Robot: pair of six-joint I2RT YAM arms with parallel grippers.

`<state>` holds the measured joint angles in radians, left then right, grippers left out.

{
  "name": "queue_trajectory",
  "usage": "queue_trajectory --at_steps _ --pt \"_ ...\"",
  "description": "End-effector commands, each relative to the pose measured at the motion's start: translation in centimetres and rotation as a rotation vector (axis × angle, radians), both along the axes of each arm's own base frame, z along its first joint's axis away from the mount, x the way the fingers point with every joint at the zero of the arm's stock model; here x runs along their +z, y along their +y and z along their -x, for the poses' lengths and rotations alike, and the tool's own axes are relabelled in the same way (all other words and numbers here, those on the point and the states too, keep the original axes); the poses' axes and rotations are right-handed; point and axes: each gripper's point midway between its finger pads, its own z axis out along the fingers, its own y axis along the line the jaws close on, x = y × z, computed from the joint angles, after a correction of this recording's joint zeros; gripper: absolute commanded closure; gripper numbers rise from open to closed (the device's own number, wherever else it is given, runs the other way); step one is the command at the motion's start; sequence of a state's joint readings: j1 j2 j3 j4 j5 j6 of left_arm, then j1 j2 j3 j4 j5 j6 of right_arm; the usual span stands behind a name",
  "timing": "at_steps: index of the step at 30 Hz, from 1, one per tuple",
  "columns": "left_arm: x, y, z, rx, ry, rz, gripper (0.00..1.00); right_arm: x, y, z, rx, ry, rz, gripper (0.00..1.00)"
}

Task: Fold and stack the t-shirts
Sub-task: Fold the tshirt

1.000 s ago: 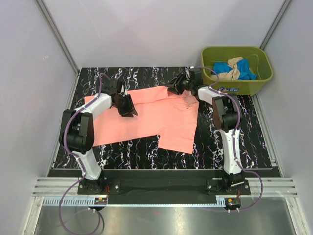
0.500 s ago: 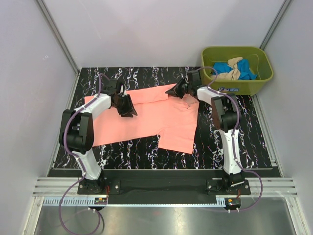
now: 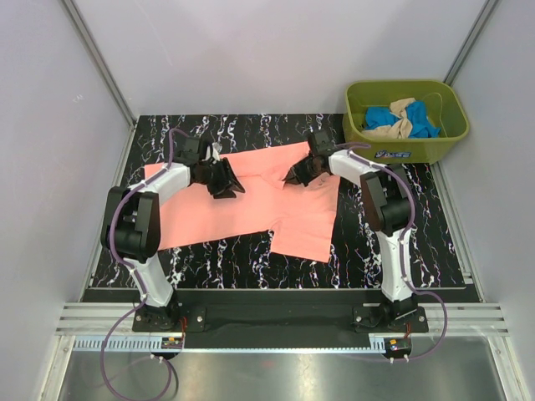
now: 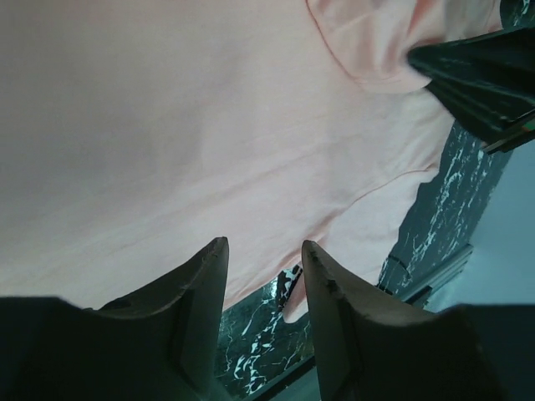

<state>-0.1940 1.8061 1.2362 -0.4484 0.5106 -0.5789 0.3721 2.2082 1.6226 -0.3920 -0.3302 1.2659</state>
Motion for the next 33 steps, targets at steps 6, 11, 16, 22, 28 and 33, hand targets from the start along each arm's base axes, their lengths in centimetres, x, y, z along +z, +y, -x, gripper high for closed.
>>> queue_trajectory --at_steps 6,11,16,22,28,33 --pt "1.4 -1.6 -0.1 -0.027 -0.035 0.097 0.51 2.9 -0.8 4.4 -0.064 0.059 0.118 0.68" --pt "1.9 -5.2 -1.1 -0.114 -0.141 0.069 0.52 6.1 -5.6 2.6 0.325 -0.330 0.511 0.43" --pt "1.1 -8.5 -2.0 -0.179 -0.245 -0.056 0.62 5.9 -8.3 0.6 0.475 -0.368 0.669 0.49" --pt "-2.1 -10.7 -2.9 -0.213 -0.237 -0.193 0.55 4.5 -9.9 -2.3 0.522 -0.422 0.609 0.50" --pt "-3.6 -11.1 -3.9 -0.197 -0.218 -0.232 0.50 3.1 -10.3 -3.2 0.581 -0.473 0.489 0.35" --pt "-3.4 -12.2 -5.0 -0.192 -0.220 -0.205 0.45 3.5 -8.5 -3.8 0.615 -0.559 0.370 0.31"
